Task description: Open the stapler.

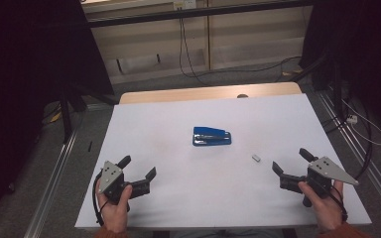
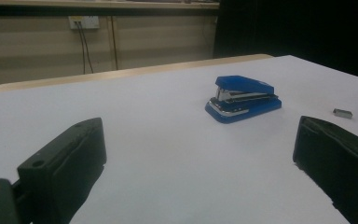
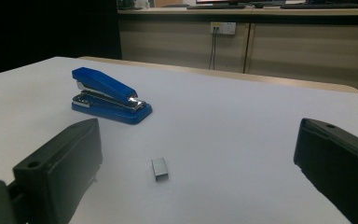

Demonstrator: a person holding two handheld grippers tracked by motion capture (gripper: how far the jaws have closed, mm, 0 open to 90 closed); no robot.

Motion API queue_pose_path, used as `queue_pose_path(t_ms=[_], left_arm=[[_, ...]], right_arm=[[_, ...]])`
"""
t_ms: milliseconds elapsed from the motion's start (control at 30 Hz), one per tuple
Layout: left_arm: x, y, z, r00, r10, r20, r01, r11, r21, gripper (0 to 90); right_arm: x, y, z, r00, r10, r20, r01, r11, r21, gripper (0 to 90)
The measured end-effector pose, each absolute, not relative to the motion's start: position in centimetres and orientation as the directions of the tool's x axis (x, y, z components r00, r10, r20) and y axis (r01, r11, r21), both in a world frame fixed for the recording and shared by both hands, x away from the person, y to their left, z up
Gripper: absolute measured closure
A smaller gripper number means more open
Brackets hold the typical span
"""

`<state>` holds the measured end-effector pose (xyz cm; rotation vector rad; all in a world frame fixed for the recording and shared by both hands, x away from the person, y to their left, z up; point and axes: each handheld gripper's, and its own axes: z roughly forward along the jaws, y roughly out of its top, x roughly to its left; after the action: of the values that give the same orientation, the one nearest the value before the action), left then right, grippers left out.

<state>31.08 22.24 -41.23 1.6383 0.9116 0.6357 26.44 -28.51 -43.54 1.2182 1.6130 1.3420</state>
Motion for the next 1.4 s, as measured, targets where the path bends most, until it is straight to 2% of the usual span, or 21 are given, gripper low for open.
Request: queue_pose_path(t_ms=[400,600,867,933,1133,1300,1400], left_arm=[[31.5,21.9,-41.3,0.557,0.829,-0.05,0.255,-0.114,0.96,2.3],[31.6,21.7,-41.3,0.585,0.81,-0.04,0.282,-0.158,0.946,3.2],[31.8,21.5,-41.5,0.604,0.796,-0.034,0.309,-0.194,0.931,4.1],[31.9,21.4,-41.6,0.609,0.793,-0.039,0.319,-0.2,0.927,5.0],[32.1,21.5,-41.4,0.653,0.755,-0.058,0.294,-0.182,0.938,5.3],[32.1,21.0,-41.4,0.654,0.756,-0.03,0.28,-0.205,0.938,5.2],[32.2,20.5,-41.2,0.66,0.749,-0.049,0.294,-0.199,0.935,4.5]], right_arm=[[26.6,-28.4,-43.7,-0.339,0.939,0.058,0.248,0.03,0.968,1.3],[26.7,-27.8,-43.9,-0.385,0.922,0.042,0.263,0.066,0.962,0.6],[27.0,-27.1,-43.9,-0.404,0.913,0.052,0.258,0.059,0.964,0.9],[27.1,-26.7,-43.9,-0.423,0.902,0.086,0.269,0.034,0.963,0.7],[27.3,-26.0,-43.7,-0.434,0.898,0.071,0.255,0.047,0.966,4.9],[27.9,-25.8,-43.5,-0.447,0.891,0.084,0.259,0.038,0.965,4.7],[28.3,-25.3,-43.6,-0.463,0.883,0.074,0.259,0.055,0.964,4.6]])
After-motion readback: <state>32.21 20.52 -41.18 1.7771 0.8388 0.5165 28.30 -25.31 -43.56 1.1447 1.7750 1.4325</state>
